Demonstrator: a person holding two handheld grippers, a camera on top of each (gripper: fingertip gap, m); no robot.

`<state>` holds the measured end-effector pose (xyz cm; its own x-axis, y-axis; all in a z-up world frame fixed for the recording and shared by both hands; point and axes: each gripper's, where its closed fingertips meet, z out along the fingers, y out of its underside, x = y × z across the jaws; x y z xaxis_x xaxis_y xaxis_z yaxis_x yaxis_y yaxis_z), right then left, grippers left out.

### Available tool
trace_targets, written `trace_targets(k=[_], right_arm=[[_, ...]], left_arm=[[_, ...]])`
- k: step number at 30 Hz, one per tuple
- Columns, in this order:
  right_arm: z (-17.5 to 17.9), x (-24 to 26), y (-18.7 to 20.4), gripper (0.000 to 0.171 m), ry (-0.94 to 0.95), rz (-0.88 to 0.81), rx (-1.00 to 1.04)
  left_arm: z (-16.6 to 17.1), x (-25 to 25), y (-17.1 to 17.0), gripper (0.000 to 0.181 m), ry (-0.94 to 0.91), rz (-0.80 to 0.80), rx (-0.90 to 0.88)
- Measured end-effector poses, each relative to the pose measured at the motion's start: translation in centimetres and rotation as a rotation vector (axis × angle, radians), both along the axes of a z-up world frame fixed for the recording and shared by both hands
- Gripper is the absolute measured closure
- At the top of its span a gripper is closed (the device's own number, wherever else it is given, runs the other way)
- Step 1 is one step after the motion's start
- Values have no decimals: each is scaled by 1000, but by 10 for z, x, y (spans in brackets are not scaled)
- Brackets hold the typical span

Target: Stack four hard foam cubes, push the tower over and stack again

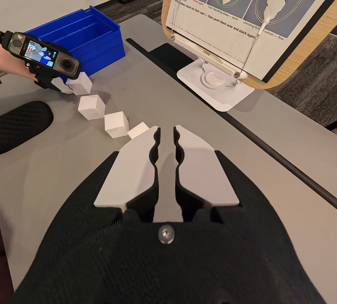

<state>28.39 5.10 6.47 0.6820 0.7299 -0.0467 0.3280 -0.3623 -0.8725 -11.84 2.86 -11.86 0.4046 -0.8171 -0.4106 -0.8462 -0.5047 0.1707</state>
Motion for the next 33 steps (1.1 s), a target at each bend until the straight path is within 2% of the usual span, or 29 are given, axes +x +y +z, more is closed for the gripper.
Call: trace_targets(k=[5,7,11,17,20,24,27,29,33], right_arm=[[3,1,-1,157,11,0,4],[4,2,-1,157,18,-2,7],[5,3,-2,157,24,1,2],[5,3,-3,157,22,4,0],[6,3,-3,157,26,7,1],[3,1,-3,157,19,10,-6],[2,1,-4,157,10,12,-6],[3,1,-4,157,15,12,-4],[6,3,-4,157,29,13,1]], left_arm=[[-7,3,-5,109,-72,91,-16],[-6,1,-4,114,-37,58,3],[-8,2,-10,108,-6,42,0],[-4,25,-28,112,-72,-20,-13],[6,26,-16,103,-69,-86,53],[-8,24,-18,95,-137,-55,-84],[-17,18,-21,95,-106,-62,-156],[-19,11,-17,96,-63,-57,-139],[-22,11,-19,117,-81,-48,-146]])
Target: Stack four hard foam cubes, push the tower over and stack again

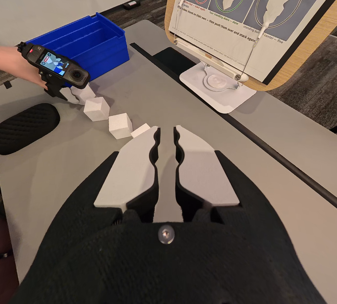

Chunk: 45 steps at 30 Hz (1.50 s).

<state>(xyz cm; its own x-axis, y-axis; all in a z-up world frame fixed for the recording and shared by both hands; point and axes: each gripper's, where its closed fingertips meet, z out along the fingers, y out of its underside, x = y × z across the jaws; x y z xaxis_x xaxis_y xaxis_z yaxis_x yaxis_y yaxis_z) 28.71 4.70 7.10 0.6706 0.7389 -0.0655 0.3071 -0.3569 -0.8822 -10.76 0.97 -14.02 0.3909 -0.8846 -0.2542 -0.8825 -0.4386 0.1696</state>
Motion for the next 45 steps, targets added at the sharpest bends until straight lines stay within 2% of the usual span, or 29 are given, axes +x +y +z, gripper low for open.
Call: trace_targets(k=[3,6,10,14,17,22,33,35,37,41,45], right_arm=[[1,1,0,157,5,3,-1],[0,3,1,157,1,-3,-1],[-2,3,2,157,-2,-6,-9],[-5,3,3,157,-10,-8,-18],[-7,1,3,157,-17,-6,-23],[-12,-1,4,157,-33,-1,-36],[-21,-4,6,156,-60,9,-61],[-23,-5,7,156,-65,11,-66],[-25,-9,8,155,-71,20,-64],[-30,-31,7,148,-63,110,-33],[-38,-77,2,127,-20,245,9]], left_arm=[[6,-4,0,118,7,-7,11],[28,2,6,118,-14,-19,74],[60,38,2,118,-179,-9,95],[77,63,-4,118,-246,34,81],[79,75,-6,118,-269,102,41],[70,82,-8,118,-198,192,-26],[50,91,3,118,-106,203,-45],[48,91,5,106,-105,206,-37],[49,93,6,103,-106,191,-33],[61,101,9,103,-196,190,5],[92,100,16,102,-359,193,129]])
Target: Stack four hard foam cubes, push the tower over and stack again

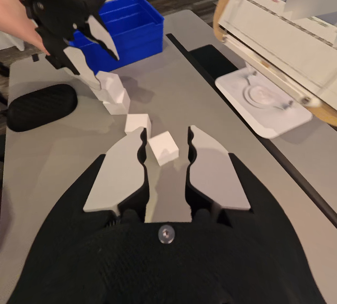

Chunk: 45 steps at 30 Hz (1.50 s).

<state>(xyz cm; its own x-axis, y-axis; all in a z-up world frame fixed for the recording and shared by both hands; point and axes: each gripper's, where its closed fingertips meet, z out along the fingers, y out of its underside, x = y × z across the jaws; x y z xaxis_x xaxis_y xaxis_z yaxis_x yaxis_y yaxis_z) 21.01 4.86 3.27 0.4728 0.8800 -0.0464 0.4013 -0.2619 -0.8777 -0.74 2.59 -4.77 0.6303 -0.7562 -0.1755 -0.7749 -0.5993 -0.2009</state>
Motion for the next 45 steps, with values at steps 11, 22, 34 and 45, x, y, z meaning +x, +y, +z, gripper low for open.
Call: trace_targets(k=[11,22,34,45], right_arm=[[-111,-123,-24,111,-233,163,-46],[-156,-121,-17,115,-436,78,-99],[-43,-165,-33,115,-89,66,-130],[-45,-224,-42,115,-272,-36,-176]], left_arm=[[98,-64,-5,89,-546,167,567],[55,-43,-53,79,-739,117,619],[-22,-42,-51,81,-723,168,659],[-33,-43,-53,83,-707,159,670]])
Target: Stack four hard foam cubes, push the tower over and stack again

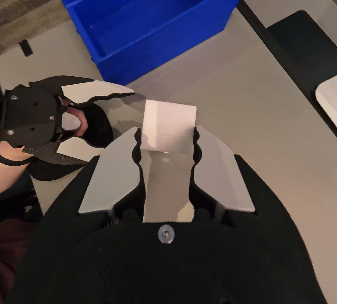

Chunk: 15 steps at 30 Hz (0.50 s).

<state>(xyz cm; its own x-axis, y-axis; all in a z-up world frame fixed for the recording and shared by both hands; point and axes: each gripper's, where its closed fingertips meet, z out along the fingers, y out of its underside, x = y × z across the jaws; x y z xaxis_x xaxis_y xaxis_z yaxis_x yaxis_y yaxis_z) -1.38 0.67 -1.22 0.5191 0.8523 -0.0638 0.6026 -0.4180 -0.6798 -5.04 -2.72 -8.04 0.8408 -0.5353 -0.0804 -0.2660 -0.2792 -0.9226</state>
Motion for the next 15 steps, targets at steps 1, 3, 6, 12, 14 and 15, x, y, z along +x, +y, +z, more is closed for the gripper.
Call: trace_targets(k=[1,3,6,12,14,15], right_arm=[[-1,0,1,115,-20,-10,16],[-2,-1,2,115,-54,-24,41],[-7,-1,3,115,-99,-31,58],[-7,-5,3,110,-93,-17,81],[5,-3,2,100,-49,-3,115],[15,-1,2,98,-11,16,143]], left_arm=[[0,0,0,83,4,-3,1],[0,1,-1,83,6,-10,3],[-2,3,-3,83,-5,-22,-13],[0,1,-5,83,-32,-28,-18],[1,0,-5,83,-37,-25,-14],[1,-1,-5,83,-41,-24,-13]])
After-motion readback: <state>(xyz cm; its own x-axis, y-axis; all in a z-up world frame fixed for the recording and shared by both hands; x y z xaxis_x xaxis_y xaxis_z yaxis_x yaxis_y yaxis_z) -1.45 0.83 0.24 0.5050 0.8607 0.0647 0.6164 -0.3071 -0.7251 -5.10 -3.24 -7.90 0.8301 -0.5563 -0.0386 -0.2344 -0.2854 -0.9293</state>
